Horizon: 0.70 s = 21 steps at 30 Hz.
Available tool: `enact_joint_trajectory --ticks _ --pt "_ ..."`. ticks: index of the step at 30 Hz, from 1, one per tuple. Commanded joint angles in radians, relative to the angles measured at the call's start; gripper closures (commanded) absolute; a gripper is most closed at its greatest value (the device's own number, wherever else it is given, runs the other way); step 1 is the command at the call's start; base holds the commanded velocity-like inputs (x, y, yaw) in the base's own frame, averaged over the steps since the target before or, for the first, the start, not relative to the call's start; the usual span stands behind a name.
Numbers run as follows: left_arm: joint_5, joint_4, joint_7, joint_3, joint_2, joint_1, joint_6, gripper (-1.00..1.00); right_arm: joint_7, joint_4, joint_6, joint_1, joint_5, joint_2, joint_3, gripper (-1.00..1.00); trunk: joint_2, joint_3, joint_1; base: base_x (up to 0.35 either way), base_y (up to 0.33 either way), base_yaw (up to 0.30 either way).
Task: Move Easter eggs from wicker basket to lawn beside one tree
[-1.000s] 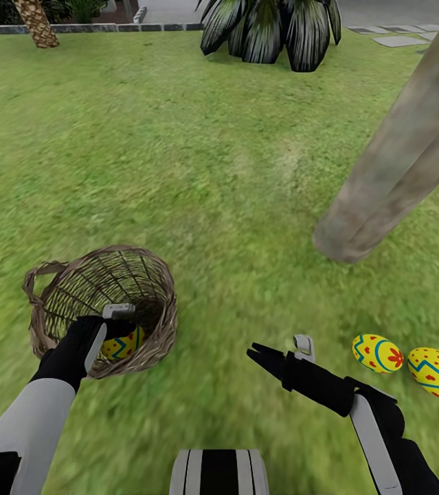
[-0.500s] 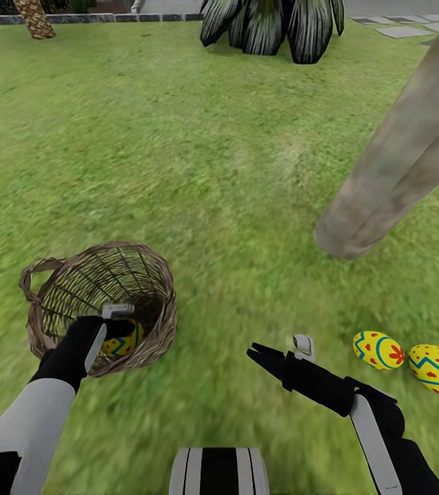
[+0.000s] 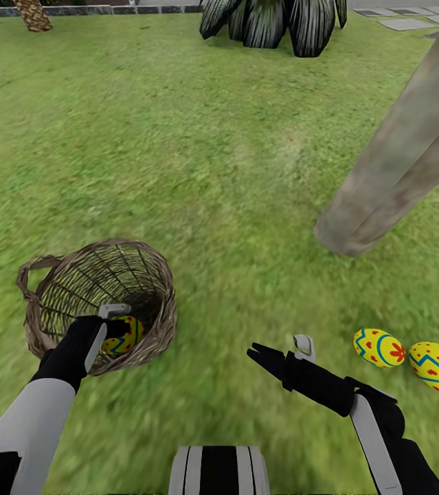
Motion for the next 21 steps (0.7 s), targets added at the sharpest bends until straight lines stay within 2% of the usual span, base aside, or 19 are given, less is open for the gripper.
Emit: enact_joint_trajectory --ticks 1,8,11,15,21 --pt "-0.005 0.000 0.001 0.001 0.000 0.000 0.005 -1.00 0.001 0.000 0.006 0.000 -0.004 0.000 -0.001 -1.00 0.000 -0.001 0.000 0.000 0.000 0.000" --pt "0.001 0.009 -0.015 0.001 0.002 0.000 0.006 -1.00 0.001 0.000 0.006 0.000 -0.004 0.000 -0.001 -1.00 0.000 -0.001 0.000 0.000 0.000 0.000" --pt "0.002 0.010 -0.042 0.001 0.002 0.000 0.007 -1.00 0.001 0.000 0.006 0.000 -0.004 0.000 -0.001 -1.00 0.000 -0.001 0.000 0.000 0.000 0.000" --pt "0.002 0.011 -0.087 0.001 0.003 0.000 0.007 -1.00 0.001 0.000 0.006 0.000 -0.004 0.000 -0.001 -1.00 -0.001 -0.012 0.001 0.000 0.000 0.000" --pt "0.001 0.011 -0.095 0.001 0.003 0.000 0.006 -1.00 0.001 0.000 0.007 0.000 -0.004 0.000 -0.001 -1.00 -0.001 -0.016 0.002 0.000 0.000 0.000"
